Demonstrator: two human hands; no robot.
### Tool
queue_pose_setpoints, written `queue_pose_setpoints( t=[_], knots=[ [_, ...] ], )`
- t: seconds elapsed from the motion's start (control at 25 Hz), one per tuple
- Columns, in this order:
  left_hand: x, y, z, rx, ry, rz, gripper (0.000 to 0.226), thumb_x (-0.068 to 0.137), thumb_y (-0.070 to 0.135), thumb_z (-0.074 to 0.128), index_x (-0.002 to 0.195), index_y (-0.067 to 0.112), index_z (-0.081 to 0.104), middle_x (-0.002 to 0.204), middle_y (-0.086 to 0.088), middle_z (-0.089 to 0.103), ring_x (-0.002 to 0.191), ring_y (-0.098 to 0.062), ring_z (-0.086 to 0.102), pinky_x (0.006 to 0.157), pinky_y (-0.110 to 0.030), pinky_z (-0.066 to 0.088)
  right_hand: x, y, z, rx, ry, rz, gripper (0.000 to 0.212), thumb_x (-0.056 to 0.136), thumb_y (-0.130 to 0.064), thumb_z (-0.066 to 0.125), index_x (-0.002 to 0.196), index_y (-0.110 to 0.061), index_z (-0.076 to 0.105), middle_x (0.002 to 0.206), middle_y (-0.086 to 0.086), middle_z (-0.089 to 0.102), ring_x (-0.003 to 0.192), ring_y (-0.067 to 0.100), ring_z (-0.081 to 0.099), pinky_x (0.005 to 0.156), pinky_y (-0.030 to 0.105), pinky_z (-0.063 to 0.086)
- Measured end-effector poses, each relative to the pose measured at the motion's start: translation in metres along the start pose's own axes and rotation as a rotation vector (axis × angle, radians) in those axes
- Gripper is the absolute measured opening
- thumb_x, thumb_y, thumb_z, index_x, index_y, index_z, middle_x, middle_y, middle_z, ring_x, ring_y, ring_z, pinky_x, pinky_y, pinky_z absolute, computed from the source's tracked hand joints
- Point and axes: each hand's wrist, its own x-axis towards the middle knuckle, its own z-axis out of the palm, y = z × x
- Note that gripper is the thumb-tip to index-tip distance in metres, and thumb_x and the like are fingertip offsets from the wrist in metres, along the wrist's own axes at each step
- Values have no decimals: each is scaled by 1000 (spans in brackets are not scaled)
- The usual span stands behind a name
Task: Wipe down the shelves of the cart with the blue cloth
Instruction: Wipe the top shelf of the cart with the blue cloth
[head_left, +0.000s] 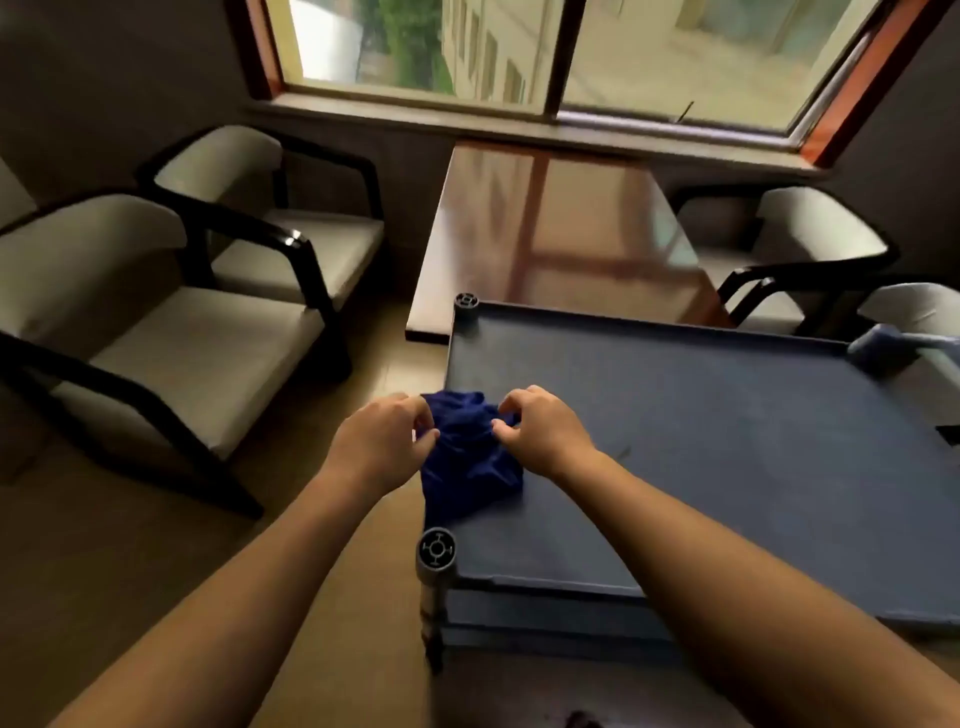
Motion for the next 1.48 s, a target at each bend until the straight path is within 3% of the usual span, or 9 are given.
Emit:
queue_pose_setpoints(
  t=[0.12, 0.24, 0.4, 0.52, 0.68, 0.88, 1.0, 1.2, 1.48],
  knots=[
    [-18, -8, 20, 15, -21, -92, 11, 96, 37, 71, 98, 27, 69, 97, 7, 66, 89, -18, 64, 71, -34, 54, 18, 11, 29, 178, -79, 191, 57, 88, -39, 69, 137, -14, 52, 139, 13, 52, 123, 32, 55, 100, 42, 47],
    [-40, -5, 36, 20, -66, -179, 16, 96, 39, 71, 105, 26, 69, 102, 6, 68, 93, -17, 63, 74, -35, 55, 26, 9, 55, 299, -89, 318, 76, 80, -45, 77, 142, -16, 44, 142, 13, 47, 129, 35, 46, 104, 44, 44],
    [-53, 6, 47, 8, -77, -226, 19, 95, 40, 72, 107, 25, 68, 105, 5, 67, 97, -17, 63, 78, -38, 57, 26, 2, 75, 504, -68, 414, 67, 76, -23, 81, 134, -22, 47, 134, 11, 41, 104, 30, 57, 81, 36, 50],
    [-52, 17, 50, -10, -49, -222, 19, 95, 39, 73, 107, 25, 67, 106, 5, 68, 96, -16, 63, 75, -33, 56, 20, 9, 66, 604, -145, 386, 49, 76, -11, 75, 119, -20, 55, 121, 11, 58, 86, 24, 59, 69, 30, 49],
    [-40, 22, 54, 11, -72, -134, 40, 91, 48, 76, 120, 23, 64, 116, 2, 66, 106, -18, 62, 84, -35, 58, -3, 40, 32, 459, -130, 336, 31, 72, -20, 74, 100, -17, 62, 99, 6, 67, 88, 26, 62, 68, 28, 46],
    [-11, 39, 79, 192, -340, -19, 125, 65, 86, 73, 160, 21, 26, 166, -5, 35, 154, -27, 28, 123, -48, 34, -40, 73, 18, -97, -136, 144, 58, 82, -47, 65, 133, -21, 52, 131, 10, 51, 121, 33, 47, 97, 46, 47],
    [1, 38, 92, 226, -456, -59, 156, 49, 97, 67, 165, 21, -3, 176, -3, 3, 161, -27, -5, 129, -61, 12, -43, 61, 39, -35, -35, -74, 70, 86, -51, 61, 147, -20, 42, 148, 15, 39, 137, 36, 32, 113, 49, 34],
    [-8, 24, 106, 110, -434, -80, 164, 45, 93, 70, 162, 20, -18, 176, 1, -10, 160, -19, -15, 129, -60, 9, -34, 32, 91, -136, -123, -24, 77, 81, -69, 39, 153, -46, 20, 167, 13, 12, 149, 46, 7, 119, 64, 1],
    [-6, 24, 112, 295, -461, -112, 163, 40, 106, 41, 160, 17, -26, 174, 1, -23, 157, -13, -25, 125, -69, 9, -28, 40, 99, -277, 14, -45, 53, 83, -54, 49, 135, -43, 52, 147, 11, 48, 117, 44, 46, 90, 58, 41]
  ],
)
